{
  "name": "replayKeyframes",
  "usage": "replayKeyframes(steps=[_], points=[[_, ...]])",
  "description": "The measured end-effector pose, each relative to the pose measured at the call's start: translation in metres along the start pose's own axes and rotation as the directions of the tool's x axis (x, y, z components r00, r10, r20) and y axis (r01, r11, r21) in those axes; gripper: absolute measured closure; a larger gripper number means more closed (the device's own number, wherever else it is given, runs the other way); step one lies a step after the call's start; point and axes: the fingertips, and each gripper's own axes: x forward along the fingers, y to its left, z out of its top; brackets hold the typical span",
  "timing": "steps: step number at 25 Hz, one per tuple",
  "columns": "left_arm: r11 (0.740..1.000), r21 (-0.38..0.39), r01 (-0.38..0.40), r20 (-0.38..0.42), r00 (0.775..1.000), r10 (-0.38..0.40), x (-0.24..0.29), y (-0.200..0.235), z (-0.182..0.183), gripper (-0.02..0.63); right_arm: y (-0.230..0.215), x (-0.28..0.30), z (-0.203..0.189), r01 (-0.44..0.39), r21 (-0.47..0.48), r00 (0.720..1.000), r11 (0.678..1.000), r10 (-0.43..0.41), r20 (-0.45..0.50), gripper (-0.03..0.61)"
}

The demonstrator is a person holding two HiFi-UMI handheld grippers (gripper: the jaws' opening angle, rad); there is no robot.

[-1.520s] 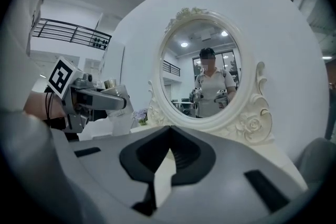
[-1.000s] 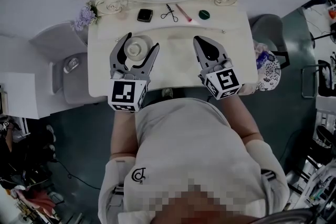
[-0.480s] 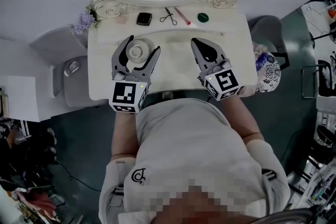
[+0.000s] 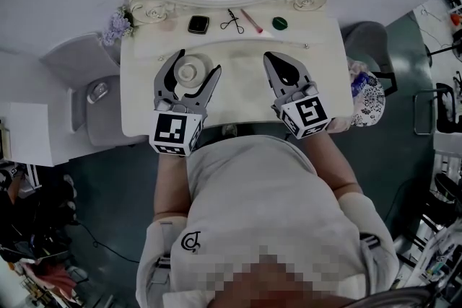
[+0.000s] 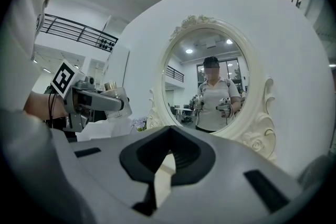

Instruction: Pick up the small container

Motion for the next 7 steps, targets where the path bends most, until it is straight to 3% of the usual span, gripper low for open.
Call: replayKeyframes(steps=[7], points=[[1.0,-0.007,0.002,0.001,1.0,-0.002,-0.0022,0.0029,-0.0024,0.263,0.0052,-0.0002,-0.0013,-0.002,0.0,1.0,1.0,0.002,0.002,0.574]])
